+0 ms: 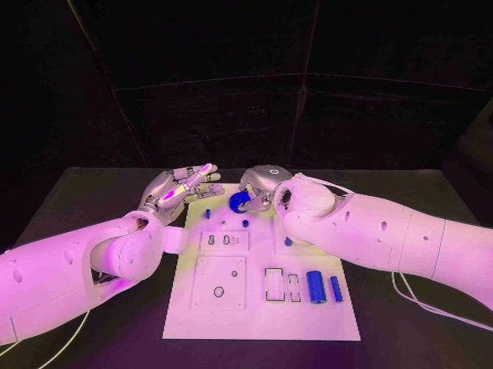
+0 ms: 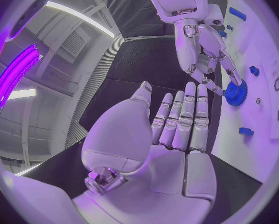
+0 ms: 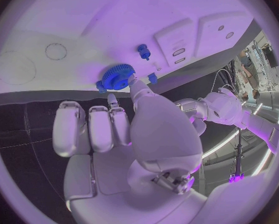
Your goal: Assemble the parts on the task board
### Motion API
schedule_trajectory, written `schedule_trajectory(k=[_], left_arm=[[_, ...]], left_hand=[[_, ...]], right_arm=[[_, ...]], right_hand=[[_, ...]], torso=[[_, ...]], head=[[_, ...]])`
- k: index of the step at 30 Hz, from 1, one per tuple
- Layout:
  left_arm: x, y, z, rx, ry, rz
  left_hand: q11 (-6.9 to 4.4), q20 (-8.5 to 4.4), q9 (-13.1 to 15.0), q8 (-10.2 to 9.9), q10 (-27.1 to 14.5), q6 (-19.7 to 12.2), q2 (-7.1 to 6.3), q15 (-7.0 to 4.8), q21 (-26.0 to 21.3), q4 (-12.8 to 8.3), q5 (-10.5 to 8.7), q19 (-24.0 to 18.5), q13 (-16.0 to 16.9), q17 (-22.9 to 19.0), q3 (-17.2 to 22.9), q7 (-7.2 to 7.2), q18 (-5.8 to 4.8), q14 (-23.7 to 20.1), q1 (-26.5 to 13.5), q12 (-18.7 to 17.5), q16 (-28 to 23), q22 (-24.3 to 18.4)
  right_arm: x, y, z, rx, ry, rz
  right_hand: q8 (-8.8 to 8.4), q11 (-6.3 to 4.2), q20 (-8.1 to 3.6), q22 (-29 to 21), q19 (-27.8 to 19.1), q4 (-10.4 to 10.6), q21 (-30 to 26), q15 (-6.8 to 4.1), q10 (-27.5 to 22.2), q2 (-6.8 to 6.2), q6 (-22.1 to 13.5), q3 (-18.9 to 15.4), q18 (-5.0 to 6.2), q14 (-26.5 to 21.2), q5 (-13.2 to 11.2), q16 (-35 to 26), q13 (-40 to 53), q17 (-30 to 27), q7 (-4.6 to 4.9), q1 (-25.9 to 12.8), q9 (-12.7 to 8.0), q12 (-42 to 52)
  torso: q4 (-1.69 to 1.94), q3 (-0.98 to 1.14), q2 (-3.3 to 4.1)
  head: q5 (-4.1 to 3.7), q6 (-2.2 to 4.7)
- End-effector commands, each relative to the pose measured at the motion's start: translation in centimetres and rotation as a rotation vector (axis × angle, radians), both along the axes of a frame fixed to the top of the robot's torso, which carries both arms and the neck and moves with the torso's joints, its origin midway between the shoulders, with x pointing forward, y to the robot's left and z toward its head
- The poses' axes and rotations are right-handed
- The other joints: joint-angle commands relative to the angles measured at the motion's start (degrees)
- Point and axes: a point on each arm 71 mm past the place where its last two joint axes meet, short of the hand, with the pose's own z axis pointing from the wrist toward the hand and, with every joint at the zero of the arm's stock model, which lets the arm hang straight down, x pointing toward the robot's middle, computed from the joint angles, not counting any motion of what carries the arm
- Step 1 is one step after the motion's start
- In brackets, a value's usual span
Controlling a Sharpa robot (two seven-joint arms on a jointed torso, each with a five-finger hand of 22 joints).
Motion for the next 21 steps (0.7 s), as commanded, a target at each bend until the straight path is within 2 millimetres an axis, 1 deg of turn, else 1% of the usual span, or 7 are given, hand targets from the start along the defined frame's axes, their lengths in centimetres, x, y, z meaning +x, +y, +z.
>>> schedule_trajectory(k=[1,3,7,10,12,16,21], left_arm=[[-0.01,-0.13,0.14,-0.006,-0.005,-0.011],[-0.01,-0.11,0.14,-0.006,-0.005,-0.011],[-0.01,-0.11,0.14,-0.005,-0.005,-0.011],[-0.01,-0.11,0.14,-0.005,-0.005,-0.011],[-0.01,-0.1,0.14,-0.005,-0.004,-0.011],[-0.02,-0.07,0.14,-0.005,-0.004,-0.01],[-0.03,-0.06,0.14,-0.005,-0.004,-0.01]], left_hand=[[0.12,0.02,-0.03,-0.39,0.3,0.5,0.22,0.18,-0.2,-0.21,-0.14,0.27,-0.06,0.09,0.01,1.51,0.38,-0.02,0.31,-0.23,-0.24,-0.06],[0.12,0.02,-0.03,-0.39,0.3,0.5,0.22,0.18,-0.2,-0.21,-0.14,0.27,-0.06,0.09,0.01,1.51,0.38,-0.02,0.31,-0.23,-0.24,-0.06],[0.12,0.02,-0.03,-0.39,0.3,0.5,0.22,0.18,-0.2,-0.21,-0.14,0.27,-0.06,0.09,0.01,1.51,0.38,-0.02,0.31,-0.23,-0.24,-0.06],[0.12,0.02,-0.03,-0.39,0.3,0.5,0.22,0.18,-0.2,-0.21,-0.14,0.27,-0.06,0.09,0.01,1.51,0.38,-0.02,0.31,-0.23,-0.24,-0.06],[0.12,0.02,-0.03,-0.39,0.3,0.5,0.22,0.18,-0.2,-0.21,-0.14,0.27,-0.06,0.09,0.01,1.51,0.38,-0.02,0.31,-0.23,-0.24,-0.06],[0.12,0.03,-0.04,-0.43,0.31,0.5,0.28,0.19,-0.24,-0.25,-0.15,0.27,-0.06,0.08,-0.01,1.52,0.37,-0.04,0.35,-0.26,-0.33,-0.1],[0.12,0.03,-0.04,-0.43,0.31,0.5,0.28,0.19,-0.24,-0.25,-0.15,0.27,-0.06,0.08,-0.01,1.52,0.37,-0.04,0.35,-0.26,-0.33,-0.1]], right_arm=[[0.02,0.03,-0.05,-0.017,0.017,0.0],[0.0,0.03,-0.14,-0.021,0.029,0.002],[-0.05,0.06,-0.3,-0.029,0.052,0.008],[-0.05,0.02,-0.37,-0.027,0.064,0.009],[-0.05,-0.06,-0.42,-0.024,0.073,0.009],[0.01,-0.27,-0.55,-0.022,0.092,0.003],[0.16,-0.57,-0.56,-0.02,0.091,-0.015]], right_hand=[[-0.59,0.55,0.69,0.02,0.05,1.42,0.31,0.83,-0.09,-0.16,0.35,-0.26,-1.04,4.77,-0.2,7.09,5.28,19.05,0.25,-1.04,0.19,-0.16],[-0.69,0.64,0.93,0.06,0.04,2.43,0.35,1.01,-0.05,-0.1,0.96,-0.51,-1.04,5.23,-0.01,8.41,5.36,22.9,0.38,-1.63,0.25,-0.11],[-0.9,0.69,1.11,0.09,0.01,4.46,0.4,1.11,0.01,0.15,1.64,-1.23,-1.04,5.22,0.75,8.66,5.5,23.54,0.37,-3.47,0.27,-0.01],[-0.91,0.57,1.01,0.22,0.06,6.74,0.48,1.04,0.13,1.04,2.41,-2.54,-1.06,5.19,6.58,8.75,5.68,23.74,0.19,-5.85,0.32,0.14],[-0.96,0.53,1.0,0.27,0.07,7.63,0.52,1.02,0.29,1.51,2.79,-3.37,-1.06,5.2,8.45,8.8,5.88,23.91,0.12,-6.51,0.32,0.3],[-1.1,0.48,0.98,0.37,0.11,8.76,0.59,0.99,0.48,2.23,3.14,-4.45,-1.09,5.21,9.1,8.83,6.12,24.04,0.06,-7.28,0.29,0.49],[-1.55,0.56,0.99,0.52,0.18,9.06,0.67,1.03,0.55,2.51,2.71,-5.04,-1.12,5.28,9.31,8.94,6.22,24.46,0.19,-7.42,0.17,0.57]], torso=[[-0.01,-0.01,-0.01],[-0.02,0.01,-0.01],[0.0,0.01,-0.01],[0.03,0.01,-0.03],[0.03,0.01,-0.03],[-0.01,0.01,-0.02],[-0.04,0.03,-0.04]], head=[[-0.05,0.01],[-0.05,0.02],[-0.07,-0.05],[-0.11,-0.03],[-0.14,-0.03],[-0.06,-0.07],[-0.06,-0.05]])
